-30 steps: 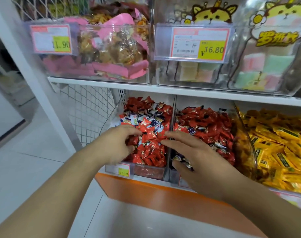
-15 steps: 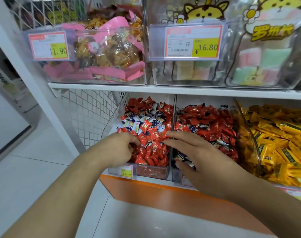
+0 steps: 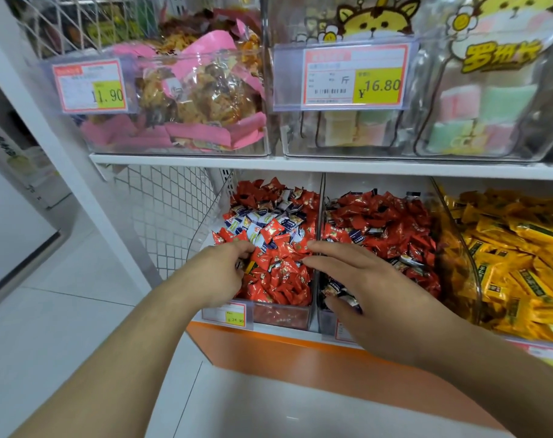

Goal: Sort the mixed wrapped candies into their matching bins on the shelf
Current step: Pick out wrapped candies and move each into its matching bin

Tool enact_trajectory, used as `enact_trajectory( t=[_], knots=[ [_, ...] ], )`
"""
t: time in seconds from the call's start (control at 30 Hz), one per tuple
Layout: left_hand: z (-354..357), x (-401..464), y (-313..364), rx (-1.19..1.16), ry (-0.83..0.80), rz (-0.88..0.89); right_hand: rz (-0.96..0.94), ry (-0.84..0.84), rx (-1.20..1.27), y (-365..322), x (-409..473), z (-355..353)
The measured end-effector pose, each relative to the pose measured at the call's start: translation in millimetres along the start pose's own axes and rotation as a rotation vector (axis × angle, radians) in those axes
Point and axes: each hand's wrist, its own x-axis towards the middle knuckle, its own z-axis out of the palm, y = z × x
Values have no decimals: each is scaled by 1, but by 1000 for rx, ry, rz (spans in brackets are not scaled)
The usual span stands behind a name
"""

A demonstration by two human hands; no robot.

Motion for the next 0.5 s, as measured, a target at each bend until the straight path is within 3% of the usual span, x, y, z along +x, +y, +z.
enact_trajectory(
  t=[0.23,0.5],
  knots=[
    [4,4,-4,-165,-52,-2,6,-8,-3,0,-1,0],
    [3,2,-4,-378,30,36,20,-25,-5,-3,-2,-2]
  ],
)
